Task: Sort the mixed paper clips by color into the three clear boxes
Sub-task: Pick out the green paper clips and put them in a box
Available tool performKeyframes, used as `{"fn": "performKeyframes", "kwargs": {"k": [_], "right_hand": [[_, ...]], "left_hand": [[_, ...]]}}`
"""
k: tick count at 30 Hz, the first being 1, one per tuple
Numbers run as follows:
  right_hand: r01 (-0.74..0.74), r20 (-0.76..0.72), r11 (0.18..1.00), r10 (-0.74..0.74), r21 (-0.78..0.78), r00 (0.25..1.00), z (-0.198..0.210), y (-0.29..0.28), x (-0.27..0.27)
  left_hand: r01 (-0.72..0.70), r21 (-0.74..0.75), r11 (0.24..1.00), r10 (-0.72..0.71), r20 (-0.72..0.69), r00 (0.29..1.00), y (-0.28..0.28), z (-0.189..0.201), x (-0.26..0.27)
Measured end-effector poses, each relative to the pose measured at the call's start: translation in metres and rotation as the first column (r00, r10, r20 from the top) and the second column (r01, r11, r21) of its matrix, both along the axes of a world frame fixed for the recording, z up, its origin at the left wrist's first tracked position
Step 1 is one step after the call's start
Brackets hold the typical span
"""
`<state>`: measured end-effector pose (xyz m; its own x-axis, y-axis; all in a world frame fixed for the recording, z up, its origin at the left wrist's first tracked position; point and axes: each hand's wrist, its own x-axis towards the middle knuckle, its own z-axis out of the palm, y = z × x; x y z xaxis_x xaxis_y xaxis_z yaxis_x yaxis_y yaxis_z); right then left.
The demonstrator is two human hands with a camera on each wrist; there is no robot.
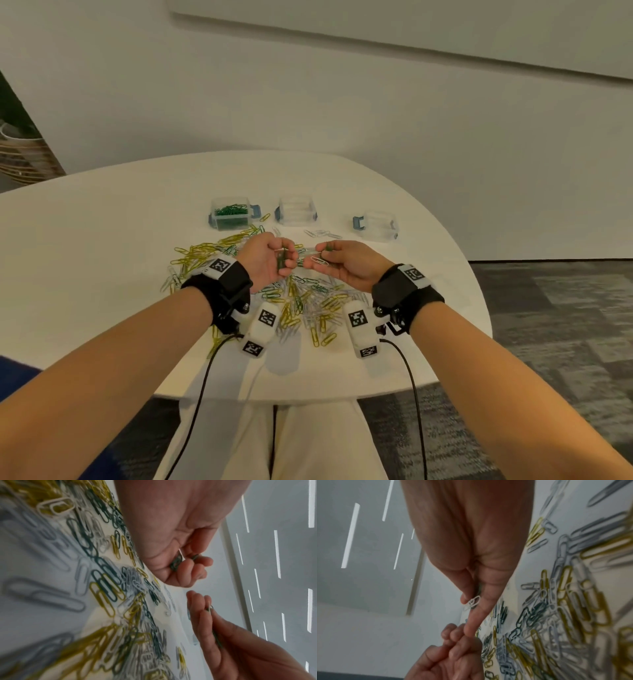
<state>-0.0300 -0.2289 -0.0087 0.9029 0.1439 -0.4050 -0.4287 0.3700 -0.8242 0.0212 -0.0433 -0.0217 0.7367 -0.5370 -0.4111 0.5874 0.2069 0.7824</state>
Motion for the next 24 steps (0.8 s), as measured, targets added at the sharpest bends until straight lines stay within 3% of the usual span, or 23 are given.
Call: {"fn": "performKeyframes", "kwargs": {"k": [3,5,7,10,11,12,14,15,17,18,19,20,22,23,24], "right_hand": [[0.03,0.066,0.983,-0.019,-0.181,0.998,0.001,0.007,-0.002],[0.035,0.102,0.914,0.007,-0.405,0.995,0.003,0.01,0.001],[0.058,0.116,0.812,0.012,-0.58,0.993,0.003,0.009,0.006],[0.077,0.142,0.534,0.081,-0.842,0.987,0.003,0.002,0.009],[0.076,0.136,0.484,0.091,-0.872,0.987,0.003,-0.001,0.009],[0.087,0.144,0.52,0.071,-0.85,0.987,0.003,-0.002,0.007],[0.143,0.142,0.78,-0.07,-0.609,0.987,0.001,-0.003,0.003],[0.174,0.104,0.895,-0.143,-0.411,0.984,0.001,-0.002,-0.001],[0.218,-0.022,0.966,-0.223,-0.135,0.975,-0.003,0.001,-0.006],[0.204,-0.054,0.967,-0.214,-0.149,0.975,-0.005,0.002,-0.007],[0.154,-0.05,0.943,-0.176,-0.295,0.983,-0.009,0.002,-0.005],[0.058,-0.028,0.842,-0.087,-0.537,0.996,-0.01,0.003,-0.004],[-0.124,-0.066,0.42,0.15,-0.899,0.987,-0.014,0.003,-0.003],[-0.16,-0.101,0.262,0.227,-0.952,0.969,-0.016,0.004,-0.003],[-0.173,-0.12,0.186,0.269,-0.967,0.956,-0.017,0.004,-0.005]], "left_hand": [[0.047,0.174,0.984,-0.051,0.021,0.998,-0.007,-0.001,-0.009],[0.032,0.214,0.976,-0.042,0.04,0.998,-0.012,-0.001,-0.013],[-0.03,0.171,0.985,0.031,-0.003,1.0,-0.011,0.0,-0.015],[-0.097,0.156,0.983,0.101,-0.024,0.995,0.001,-0.001,-0.012],[-0.093,0.192,0.977,0.095,-0.001,0.995,0.005,-0.003,-0.01],[-0.072,0.249,0.966,0.067,0.029,0.997,0.008,-0.006,-0.008],[-0.005,0.44,0.898,-0.054,0.122,0.991,0.009,-0.006,-0.006],[0.01,0.579,0.815,-0.166,0.217,0.962,0.008,-0.006,-0.005],[-0.065,0.809,0.585,-0.478,0.408,0.778,0.003,-0.004,-0.003],[-0.125,0.858,0.497,-0.598,0.444,0.667,-0.003,-0.003,-0.003],[-0.17,0.881,0.441,-0.674,0.45,0.586,-0.007,-0.003,-0.003],[-0.188,0.896,0.403,-0.723,0.438,0.534,-0.012,-0.005,-0.002],[-0.206,0.918,0.34,-0.785,0.397,0.475,-0.018,-0.009,0.0],[-0.205,0.924,0.322,-0.801,0.381,0.461,-0.019,-0.01,0.002],[-0.202,0.928,0.313,-0.811,0.372,0.452,-0.02,-0.011,0.003]]}}
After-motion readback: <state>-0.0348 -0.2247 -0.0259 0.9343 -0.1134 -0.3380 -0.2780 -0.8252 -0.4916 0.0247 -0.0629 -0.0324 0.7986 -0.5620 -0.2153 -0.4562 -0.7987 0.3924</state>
